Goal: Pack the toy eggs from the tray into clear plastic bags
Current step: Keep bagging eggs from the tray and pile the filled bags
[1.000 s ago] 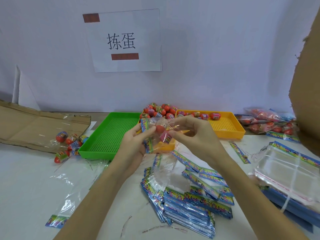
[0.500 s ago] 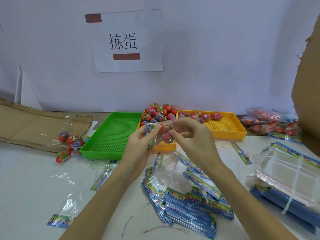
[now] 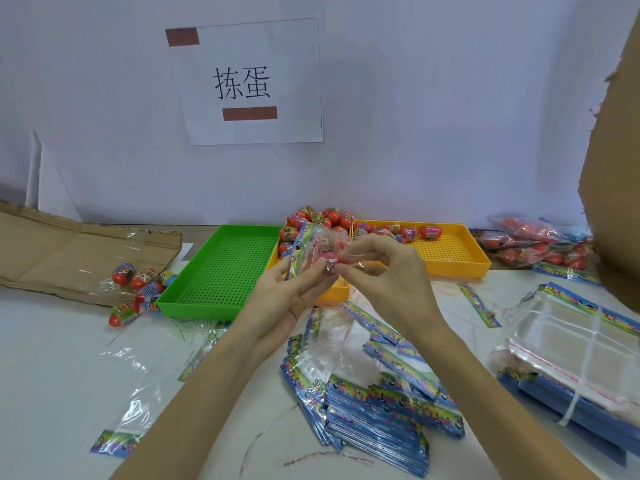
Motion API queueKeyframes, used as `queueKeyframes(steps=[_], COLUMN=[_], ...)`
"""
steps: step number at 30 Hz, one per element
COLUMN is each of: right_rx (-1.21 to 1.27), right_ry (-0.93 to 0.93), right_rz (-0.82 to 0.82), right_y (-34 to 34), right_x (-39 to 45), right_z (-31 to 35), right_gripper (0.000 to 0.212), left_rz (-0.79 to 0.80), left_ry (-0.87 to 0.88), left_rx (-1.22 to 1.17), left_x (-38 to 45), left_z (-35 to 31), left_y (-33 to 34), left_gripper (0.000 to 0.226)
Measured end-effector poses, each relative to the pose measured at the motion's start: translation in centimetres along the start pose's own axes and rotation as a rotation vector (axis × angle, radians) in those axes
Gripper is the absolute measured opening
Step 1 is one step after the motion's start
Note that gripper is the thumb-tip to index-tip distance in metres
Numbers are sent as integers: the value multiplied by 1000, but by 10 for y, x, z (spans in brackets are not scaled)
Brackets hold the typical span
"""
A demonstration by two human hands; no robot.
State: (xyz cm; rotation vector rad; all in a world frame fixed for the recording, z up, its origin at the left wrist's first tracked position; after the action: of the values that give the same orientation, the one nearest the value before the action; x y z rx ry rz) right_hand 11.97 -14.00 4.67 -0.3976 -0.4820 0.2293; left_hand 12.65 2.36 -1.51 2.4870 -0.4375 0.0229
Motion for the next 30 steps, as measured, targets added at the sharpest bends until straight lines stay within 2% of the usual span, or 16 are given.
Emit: queueKeyframes(steps=[2,8,12,14,16,18,21,23,25,30], right_rx=[17,50,-6,-113,-190,-243,-330,-344,-303,-197], right_ry=[-21,-35,-48,-56,-94,-174,-264,-268,-265,-199], right_rz=[-17,24,115,162,244,327,414,431,409,339], right_y=[-2,1,3,4,6,12,24,29,27,12], right_x=[-2,-1,2,3,4,1,-5,-7,-6,0], right_z=[2,3,5,8,13,21,32,34,34,27], right_gripper=[15,14,14,15,16,17,22,28,30,23], left_rz=[-3,31,60,-48,-111,10,228,301,290,134], left_ry=[2,48,35,80,169,167,-3,-42,2,167], left_rx=[-25,21,308,579,828,961,936,879,939,1072], left_x=[0,1,-2,-5,-11,-10,-10,-11,-10,-9], left_z=[2,1,-4,-19,-39,-47,-37,-32,-33,-46], left_y=[0,-1,1,-6,-8,-3,-1,2,4,-4], left_gripper=[85,51,59,80,89,81,69,58,52,60])
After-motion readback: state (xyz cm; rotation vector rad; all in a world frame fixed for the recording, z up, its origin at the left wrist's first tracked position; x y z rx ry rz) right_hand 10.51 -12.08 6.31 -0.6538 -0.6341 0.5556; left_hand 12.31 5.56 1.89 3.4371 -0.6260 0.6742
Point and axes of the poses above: each hand's wrist, its own x-axis towards the middle knuckle, its own y-axis out of the palm, z = x × y, the point moved 8 cm from there along x, towards the middle knuckle, and after that the axes turned 15 degrees about z, right-handed, at the moved point
